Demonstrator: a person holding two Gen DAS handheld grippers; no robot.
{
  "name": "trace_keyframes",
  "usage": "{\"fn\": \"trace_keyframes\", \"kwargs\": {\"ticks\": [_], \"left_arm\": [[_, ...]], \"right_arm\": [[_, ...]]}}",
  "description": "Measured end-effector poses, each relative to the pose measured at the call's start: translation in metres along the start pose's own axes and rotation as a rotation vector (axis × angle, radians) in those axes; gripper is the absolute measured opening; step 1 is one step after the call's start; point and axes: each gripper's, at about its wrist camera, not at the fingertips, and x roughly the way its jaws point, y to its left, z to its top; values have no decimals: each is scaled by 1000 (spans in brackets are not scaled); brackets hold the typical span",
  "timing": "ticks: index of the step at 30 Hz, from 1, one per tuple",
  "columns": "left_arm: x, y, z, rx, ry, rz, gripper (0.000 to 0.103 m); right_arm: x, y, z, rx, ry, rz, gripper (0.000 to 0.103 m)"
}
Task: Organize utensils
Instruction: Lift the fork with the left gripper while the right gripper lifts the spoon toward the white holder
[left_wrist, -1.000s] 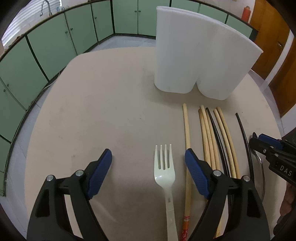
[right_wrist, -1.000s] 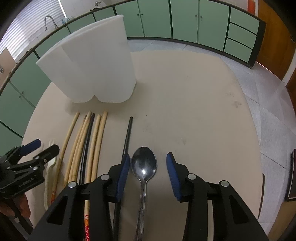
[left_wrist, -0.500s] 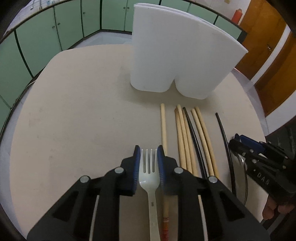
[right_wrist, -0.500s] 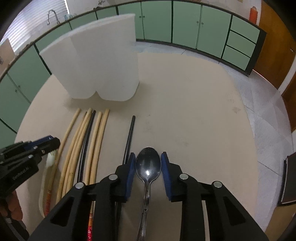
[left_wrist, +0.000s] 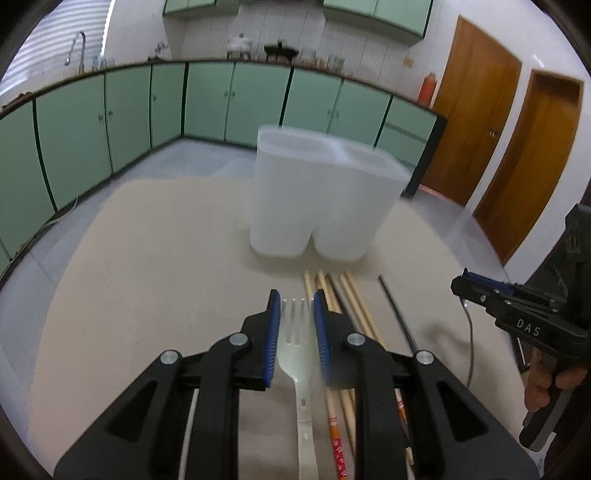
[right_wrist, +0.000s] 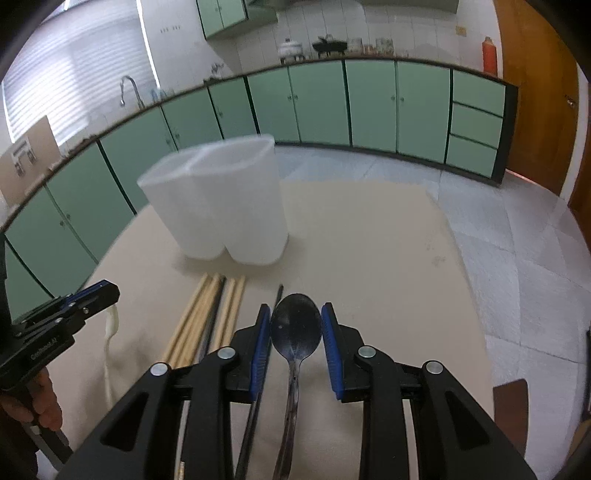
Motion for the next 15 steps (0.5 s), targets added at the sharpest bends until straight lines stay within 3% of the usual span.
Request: {"fn": "trace_keyframes", "kwargs": {"ticks": [5, 15], "left_arm": [[-19, -2, 13, 0, -94, -10, 17], [-30, -17, 38, 14, -206, -18, 17]], "right_arm": [[-17, 1, 14, -15, -82, 36, 28], [-38, 2, 42, -20, -199, 84, 28]]}}
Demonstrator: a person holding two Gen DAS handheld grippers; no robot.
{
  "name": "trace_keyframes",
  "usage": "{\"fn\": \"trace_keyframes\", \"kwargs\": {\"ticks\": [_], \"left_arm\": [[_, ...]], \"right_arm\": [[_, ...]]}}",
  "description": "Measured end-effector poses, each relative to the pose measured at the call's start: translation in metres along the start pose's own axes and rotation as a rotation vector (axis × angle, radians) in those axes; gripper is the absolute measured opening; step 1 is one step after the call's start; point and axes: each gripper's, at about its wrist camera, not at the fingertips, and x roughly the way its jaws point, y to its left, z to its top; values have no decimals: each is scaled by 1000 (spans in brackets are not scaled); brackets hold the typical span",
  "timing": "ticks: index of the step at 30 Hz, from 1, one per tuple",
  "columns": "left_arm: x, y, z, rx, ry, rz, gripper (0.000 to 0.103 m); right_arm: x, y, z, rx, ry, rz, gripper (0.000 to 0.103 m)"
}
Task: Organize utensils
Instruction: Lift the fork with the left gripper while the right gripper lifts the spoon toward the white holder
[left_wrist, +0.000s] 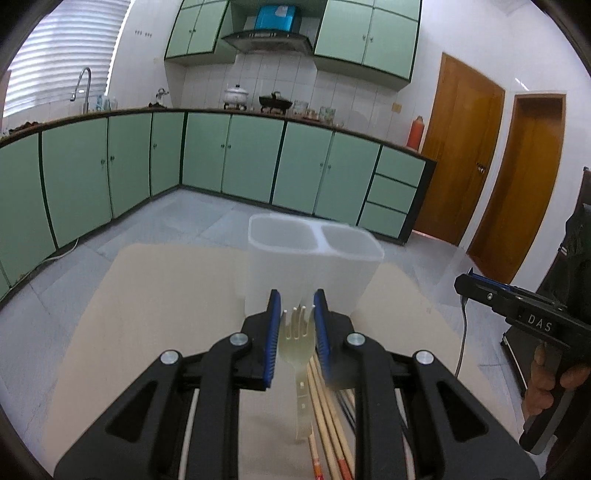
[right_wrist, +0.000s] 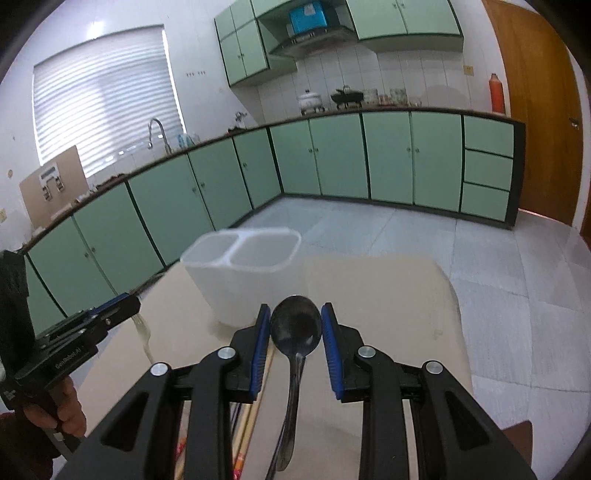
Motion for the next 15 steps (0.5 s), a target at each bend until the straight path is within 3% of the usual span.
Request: {"fn": "trace_keyframes", "kwargs": {"ticks": [8, 15], "left_arm": [[-26, -3, 61, 21, -158, -26, 17], [-6, -24, 125, 79, -280, -17, 17]], "right_arm": [[0, 9, 65, -39, -137, 43, 28], [30, 21, 120, -54, -232, 51, 28]]}}
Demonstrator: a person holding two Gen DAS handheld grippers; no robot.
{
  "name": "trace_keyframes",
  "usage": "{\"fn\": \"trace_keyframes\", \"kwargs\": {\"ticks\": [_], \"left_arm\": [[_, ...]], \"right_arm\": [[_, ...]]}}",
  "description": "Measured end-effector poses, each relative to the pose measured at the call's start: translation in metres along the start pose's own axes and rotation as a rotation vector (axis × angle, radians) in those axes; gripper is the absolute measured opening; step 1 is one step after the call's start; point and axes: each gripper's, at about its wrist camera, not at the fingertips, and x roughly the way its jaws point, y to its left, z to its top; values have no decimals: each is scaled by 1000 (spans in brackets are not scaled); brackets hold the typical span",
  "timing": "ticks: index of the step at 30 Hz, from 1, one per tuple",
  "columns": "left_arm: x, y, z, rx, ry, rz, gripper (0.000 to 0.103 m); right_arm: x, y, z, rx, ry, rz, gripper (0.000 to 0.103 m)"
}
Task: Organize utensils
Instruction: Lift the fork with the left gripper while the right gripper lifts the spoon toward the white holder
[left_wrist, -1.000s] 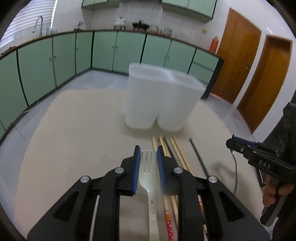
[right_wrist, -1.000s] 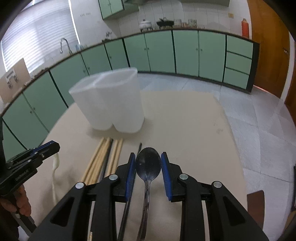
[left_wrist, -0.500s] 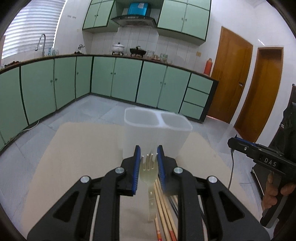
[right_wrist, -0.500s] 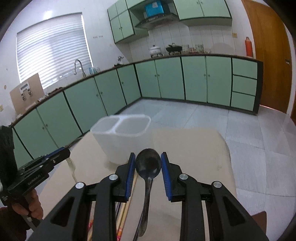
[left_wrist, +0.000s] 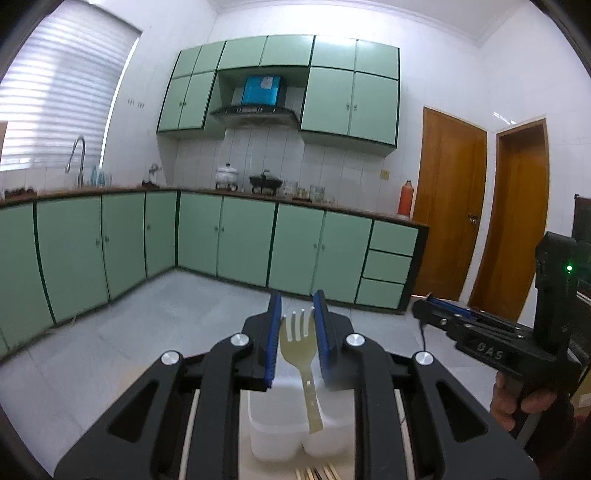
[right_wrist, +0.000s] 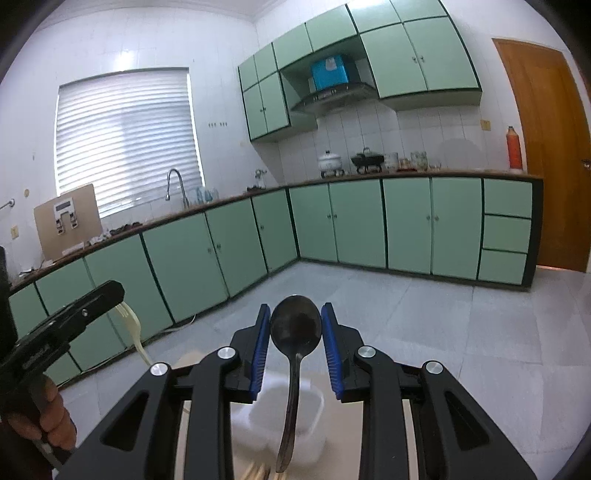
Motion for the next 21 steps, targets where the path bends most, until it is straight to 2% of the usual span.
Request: {"fn": "trace_keyframes", "kwargs": {"ticks": [3, 10, 16, 21], "left_arm": [[21, -4, 2, 25, 1, 15, 16], [74, 3, -30, 37, 82, 43, 15], [77, 13, -58, 39, 129, 28, 15], [61, 31, -58, -24, 117, 4, 15]], "right_arm": [[23, 0, 5, -7, -10, -13, 28], [66, 4, -15, -33, 27, -48, 28], [83, 4, -39, -27, 76, -44, 28], [84, 4, -53, -22, 94, -43, 28]]}}
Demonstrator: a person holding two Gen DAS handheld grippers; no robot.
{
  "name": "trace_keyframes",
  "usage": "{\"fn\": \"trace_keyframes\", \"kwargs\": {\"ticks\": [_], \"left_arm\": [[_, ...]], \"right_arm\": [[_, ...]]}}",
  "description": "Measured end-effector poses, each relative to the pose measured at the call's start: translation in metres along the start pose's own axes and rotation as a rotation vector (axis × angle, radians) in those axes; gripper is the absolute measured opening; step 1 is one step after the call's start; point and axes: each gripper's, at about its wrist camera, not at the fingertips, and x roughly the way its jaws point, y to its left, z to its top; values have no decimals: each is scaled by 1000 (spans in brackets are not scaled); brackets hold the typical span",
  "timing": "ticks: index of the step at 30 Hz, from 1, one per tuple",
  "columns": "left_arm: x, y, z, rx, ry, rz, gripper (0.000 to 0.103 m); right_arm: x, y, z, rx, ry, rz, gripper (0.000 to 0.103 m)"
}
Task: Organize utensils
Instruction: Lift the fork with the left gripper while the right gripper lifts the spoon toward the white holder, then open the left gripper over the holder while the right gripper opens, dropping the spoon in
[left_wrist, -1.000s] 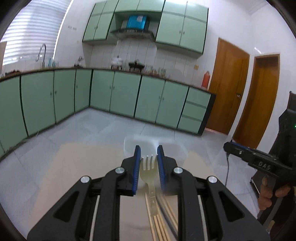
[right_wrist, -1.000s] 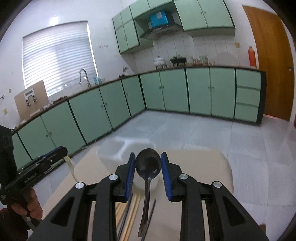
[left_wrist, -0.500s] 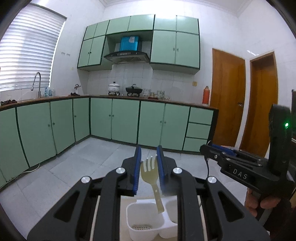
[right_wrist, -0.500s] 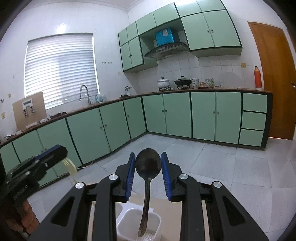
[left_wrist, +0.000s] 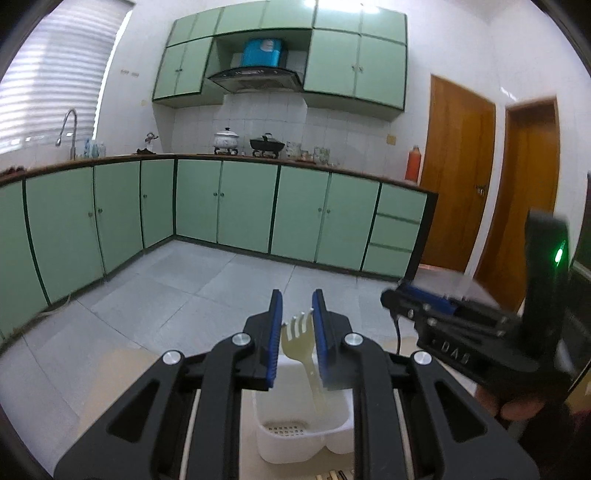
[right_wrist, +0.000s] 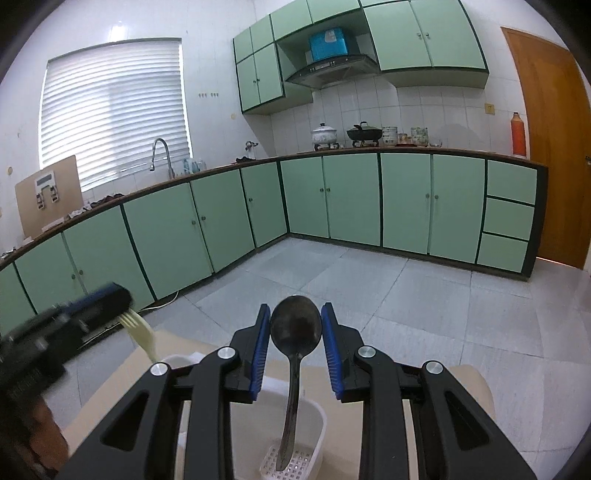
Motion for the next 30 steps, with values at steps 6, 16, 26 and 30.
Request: {"fn": "trace_keyframes", "kwargs": {"ticks": [6, 16, 26, 30], "left_arm": [[-23, 11, 16, -9, -40, -18, 15], [-5, -4, 9, 86, 1, -5, 15], [21, 8, -16, 29, 84, 12, 44], [12, 11, -18, 10, 82, 21, 49]], "right_arm": [[-9, -3, 4, 16, -20, 12, 28], [-4, -1, 1, 7, -10, 0, 28], [-8, 2, -8, 1, 14, 3, 38], [-17, 0, -12, 10, 22, -17, 48]]}}
